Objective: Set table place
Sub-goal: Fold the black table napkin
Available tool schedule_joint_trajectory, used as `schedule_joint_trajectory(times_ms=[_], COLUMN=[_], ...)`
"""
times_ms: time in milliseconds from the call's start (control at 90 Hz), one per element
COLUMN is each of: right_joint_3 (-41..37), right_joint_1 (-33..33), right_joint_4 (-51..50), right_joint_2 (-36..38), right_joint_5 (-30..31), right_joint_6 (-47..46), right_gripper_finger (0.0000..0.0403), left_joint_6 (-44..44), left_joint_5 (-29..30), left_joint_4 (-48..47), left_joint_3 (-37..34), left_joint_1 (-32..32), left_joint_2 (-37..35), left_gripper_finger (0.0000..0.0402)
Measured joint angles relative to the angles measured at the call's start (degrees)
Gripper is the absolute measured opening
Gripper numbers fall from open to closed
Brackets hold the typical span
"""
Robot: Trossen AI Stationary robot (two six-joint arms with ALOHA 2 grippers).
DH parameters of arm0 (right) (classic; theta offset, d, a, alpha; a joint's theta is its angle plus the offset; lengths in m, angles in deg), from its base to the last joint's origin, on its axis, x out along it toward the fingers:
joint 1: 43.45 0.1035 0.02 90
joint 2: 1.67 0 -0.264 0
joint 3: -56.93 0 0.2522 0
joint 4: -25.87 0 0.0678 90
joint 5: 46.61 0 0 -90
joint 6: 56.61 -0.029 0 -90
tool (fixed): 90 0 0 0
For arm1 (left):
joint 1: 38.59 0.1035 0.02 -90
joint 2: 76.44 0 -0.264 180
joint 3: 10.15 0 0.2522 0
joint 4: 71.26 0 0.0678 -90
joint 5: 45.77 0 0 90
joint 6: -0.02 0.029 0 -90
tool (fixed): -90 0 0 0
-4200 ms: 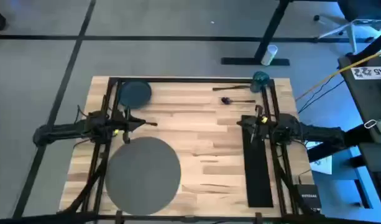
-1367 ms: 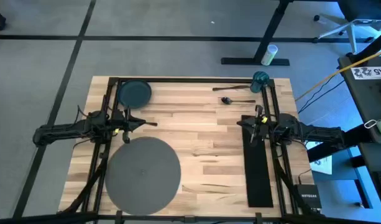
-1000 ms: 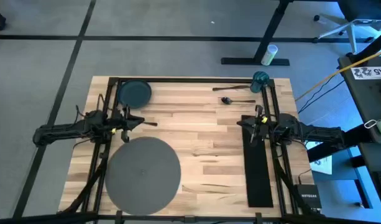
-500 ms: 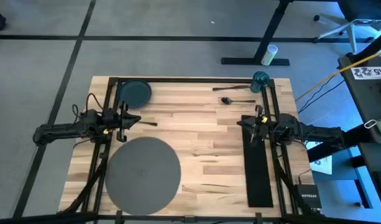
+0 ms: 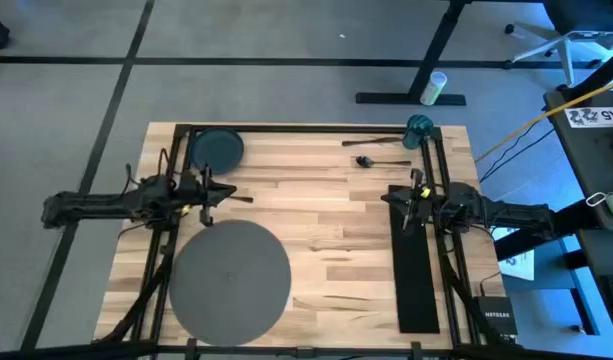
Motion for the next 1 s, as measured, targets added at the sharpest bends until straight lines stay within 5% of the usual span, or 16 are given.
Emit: schedule_joint_trajectory(times_ms=[289, 1000], right_joint_3=[0.00, 0.00], right_joint_1=[0.00, 0.00], right_joint_4=[0.00, 0.00], right_joint_2=[0.00, 0.00], right_joint_5=[0.00, 0.00], right_joint_6=[0.00, 0.00], right_gripper_finger=[0.0001, 0.0001], left_joint_6=[5.75, 13.90], left_joint_5=[-0.08, -6.09], left_joint_4=[0.11, -16.26], left_joint_3=[12.06, 48.06], left_joint_1=[0.02, -0.04], left_joint_2=[18.67, 65.72], left_gripper_finger=[0.0000, 0.0000])
